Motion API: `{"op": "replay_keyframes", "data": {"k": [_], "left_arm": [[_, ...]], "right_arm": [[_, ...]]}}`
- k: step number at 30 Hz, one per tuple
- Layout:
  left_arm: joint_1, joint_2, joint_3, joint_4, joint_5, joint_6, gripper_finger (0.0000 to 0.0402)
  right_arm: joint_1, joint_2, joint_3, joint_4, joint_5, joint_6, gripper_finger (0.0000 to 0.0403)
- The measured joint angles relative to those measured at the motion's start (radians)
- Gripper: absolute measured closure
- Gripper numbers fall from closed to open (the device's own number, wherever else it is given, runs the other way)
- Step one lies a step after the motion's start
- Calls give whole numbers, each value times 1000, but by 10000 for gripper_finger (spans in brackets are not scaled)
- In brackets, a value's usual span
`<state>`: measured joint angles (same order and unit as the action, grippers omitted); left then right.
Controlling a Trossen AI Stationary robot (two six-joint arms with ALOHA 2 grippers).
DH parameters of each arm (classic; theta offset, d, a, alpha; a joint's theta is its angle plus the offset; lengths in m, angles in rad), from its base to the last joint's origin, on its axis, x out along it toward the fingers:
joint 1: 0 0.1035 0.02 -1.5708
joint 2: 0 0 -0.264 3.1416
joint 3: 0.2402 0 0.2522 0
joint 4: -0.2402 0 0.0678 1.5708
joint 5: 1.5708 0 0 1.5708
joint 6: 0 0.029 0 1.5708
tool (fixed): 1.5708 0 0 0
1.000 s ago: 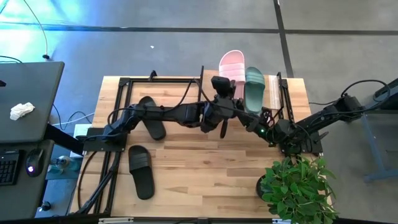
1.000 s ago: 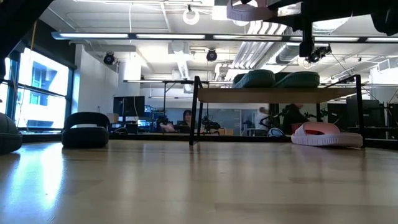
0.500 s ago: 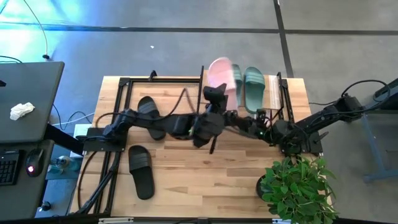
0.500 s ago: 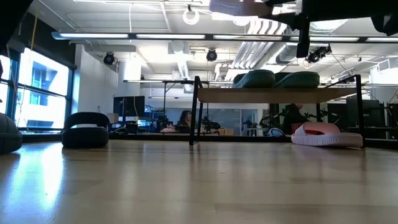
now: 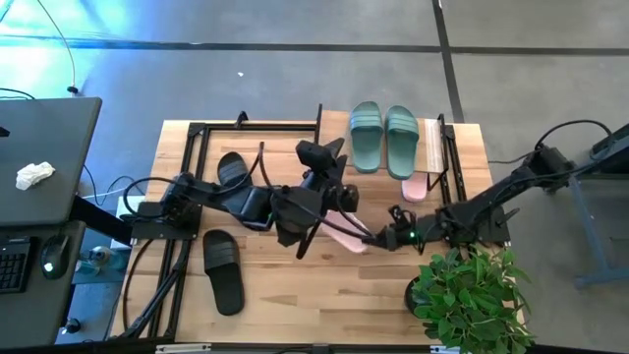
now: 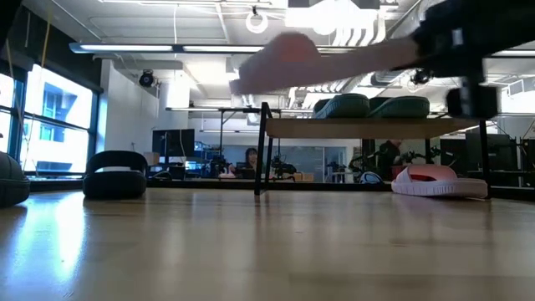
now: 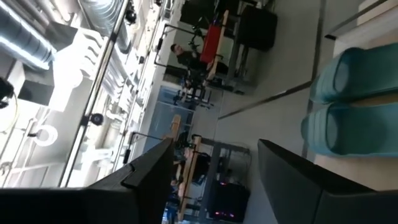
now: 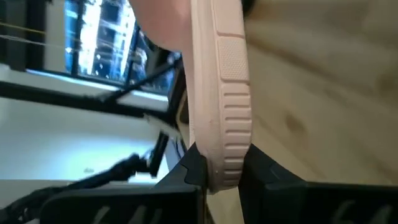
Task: Pick and place slides into the shelf
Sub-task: Put the pink slides under the shelf
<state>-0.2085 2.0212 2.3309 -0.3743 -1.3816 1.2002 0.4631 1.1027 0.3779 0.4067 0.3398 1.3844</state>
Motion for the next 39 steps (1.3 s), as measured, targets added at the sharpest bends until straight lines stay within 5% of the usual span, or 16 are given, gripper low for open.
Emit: {"op": "replay_keyframes", "data": {"k": [9,17,22,27,39], "left_arm": [[-29,-3,1,-92,11,-56,208],[-41,-3,1,-380,262,-326,226],[-41,-4,1,-511,306,-374,241],[-40,-4,1,-596,457,-423,256],[-40,-4,1,-656,652,-399,291]], "right_arm": [[242,0,0,-265,227,376,379],[311,3,0,-474,504,741,381],[287,18,-1,-568,574,890,381],[194,59,-1,-582,629,908,382],[32,167,-1,-592,598,910,382]]}}
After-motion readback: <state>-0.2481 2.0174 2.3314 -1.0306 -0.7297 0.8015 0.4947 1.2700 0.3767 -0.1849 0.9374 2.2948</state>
